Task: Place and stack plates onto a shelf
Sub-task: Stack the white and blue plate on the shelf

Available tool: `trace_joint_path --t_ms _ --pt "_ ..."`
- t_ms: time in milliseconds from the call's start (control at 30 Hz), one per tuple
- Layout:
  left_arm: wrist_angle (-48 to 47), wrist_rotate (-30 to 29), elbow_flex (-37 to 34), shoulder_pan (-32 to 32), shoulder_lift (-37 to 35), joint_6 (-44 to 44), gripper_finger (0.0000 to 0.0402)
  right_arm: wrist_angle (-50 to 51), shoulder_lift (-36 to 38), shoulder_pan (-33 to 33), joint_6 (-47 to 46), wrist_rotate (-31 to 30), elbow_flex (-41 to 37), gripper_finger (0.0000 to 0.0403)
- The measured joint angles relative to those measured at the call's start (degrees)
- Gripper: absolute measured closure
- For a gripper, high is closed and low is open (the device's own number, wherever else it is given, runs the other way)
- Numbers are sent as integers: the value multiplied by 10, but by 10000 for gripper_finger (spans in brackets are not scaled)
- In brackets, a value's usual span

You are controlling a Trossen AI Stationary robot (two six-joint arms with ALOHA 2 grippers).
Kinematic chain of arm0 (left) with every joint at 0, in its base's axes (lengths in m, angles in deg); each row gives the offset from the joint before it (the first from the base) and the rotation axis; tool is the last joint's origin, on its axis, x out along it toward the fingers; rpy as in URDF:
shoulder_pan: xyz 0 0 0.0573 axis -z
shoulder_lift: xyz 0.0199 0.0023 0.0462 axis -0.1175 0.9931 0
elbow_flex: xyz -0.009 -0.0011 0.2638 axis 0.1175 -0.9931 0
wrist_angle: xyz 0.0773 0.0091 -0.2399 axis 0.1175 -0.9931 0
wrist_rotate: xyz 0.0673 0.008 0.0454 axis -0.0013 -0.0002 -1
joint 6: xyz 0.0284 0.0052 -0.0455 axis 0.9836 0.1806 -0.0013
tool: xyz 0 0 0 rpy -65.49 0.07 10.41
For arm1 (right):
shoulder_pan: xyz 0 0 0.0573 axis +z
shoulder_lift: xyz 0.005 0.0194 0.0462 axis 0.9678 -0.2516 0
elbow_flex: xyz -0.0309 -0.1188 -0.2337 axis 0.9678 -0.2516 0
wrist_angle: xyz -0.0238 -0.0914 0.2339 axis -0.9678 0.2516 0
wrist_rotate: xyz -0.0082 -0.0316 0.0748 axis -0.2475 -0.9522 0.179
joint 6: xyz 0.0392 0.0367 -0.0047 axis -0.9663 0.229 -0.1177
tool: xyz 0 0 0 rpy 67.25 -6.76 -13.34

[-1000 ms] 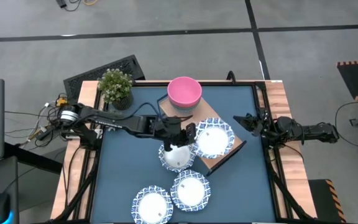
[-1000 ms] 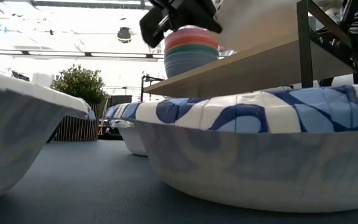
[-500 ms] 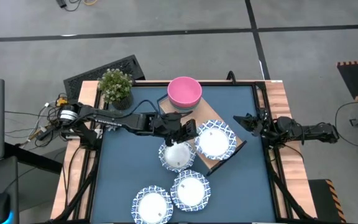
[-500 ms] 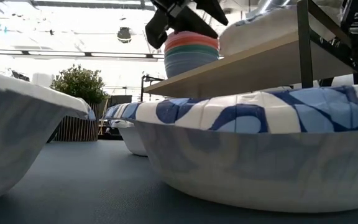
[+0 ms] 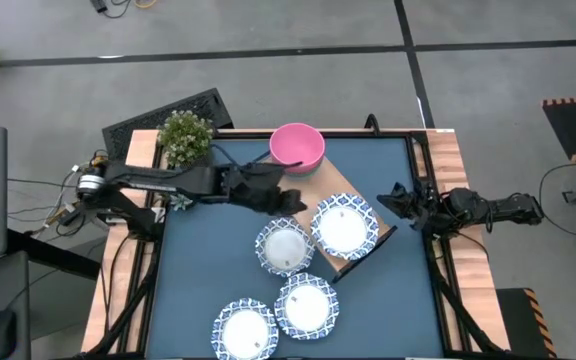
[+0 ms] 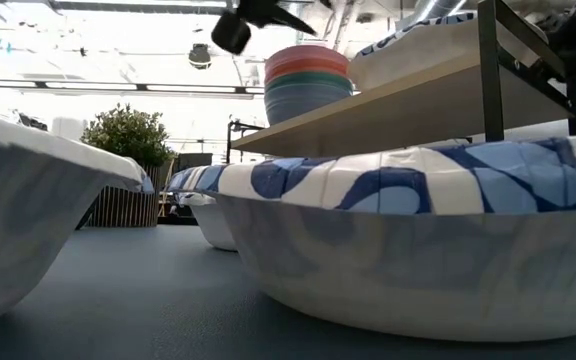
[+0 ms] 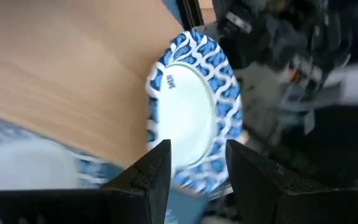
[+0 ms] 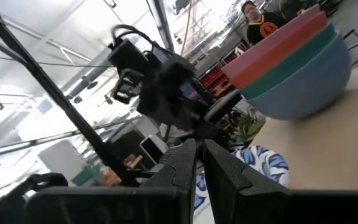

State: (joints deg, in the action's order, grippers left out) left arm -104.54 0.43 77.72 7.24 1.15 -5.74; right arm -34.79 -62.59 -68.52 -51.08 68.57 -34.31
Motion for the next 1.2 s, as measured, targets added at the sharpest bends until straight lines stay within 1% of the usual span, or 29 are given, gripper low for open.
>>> trace_joint_path --t_ms 67,100,233,333,433,533,667,733,800,900,1033,1133,1200 --pt "-32 16 0 0 -22 102 265 3 0 2 9 -4 0 345" --pt "-59 23 0 1 -35 138 265 5 0 1 11 -4 0 345" --pt "-172 21 0 20 -59 175 265 13 0 -6 12 -8 0 345" --pt "-261 19 0 42 -60 244 265 12 0 -13 13 -10 0 345" --pt "-307 16 0 75 -57 346 265 13 0 -20 13 -10 0 345" --pt "-301 -9 -5 104 -49 438 265 13 0 -28 13 -10 0 345" --pt "-296 -75 -5 136 -40 580 265 15 0 -36 12 -10 0 345" --pt "-293 -87 -9 150 -33 636 265 14 0 -37 12 -10 0 345" --pt "-281 -78 -16 156 -19 690 265 13 0 -37 8 -10 0 345" --pt "-273 -60 -31 165 -1 747 265 14 -1 -37 8 -10 0 345" --pt "-268 -46 -34 166 33 799 265 27 -1 -37 6 -7 0 345" --pt "-265 -46 -34 165 49 818 265 30 -1 -36 6 -6 0 345" --pt "-265 -31 -34 164 61 836 265 34 -1 -36 6 -6 0 345"
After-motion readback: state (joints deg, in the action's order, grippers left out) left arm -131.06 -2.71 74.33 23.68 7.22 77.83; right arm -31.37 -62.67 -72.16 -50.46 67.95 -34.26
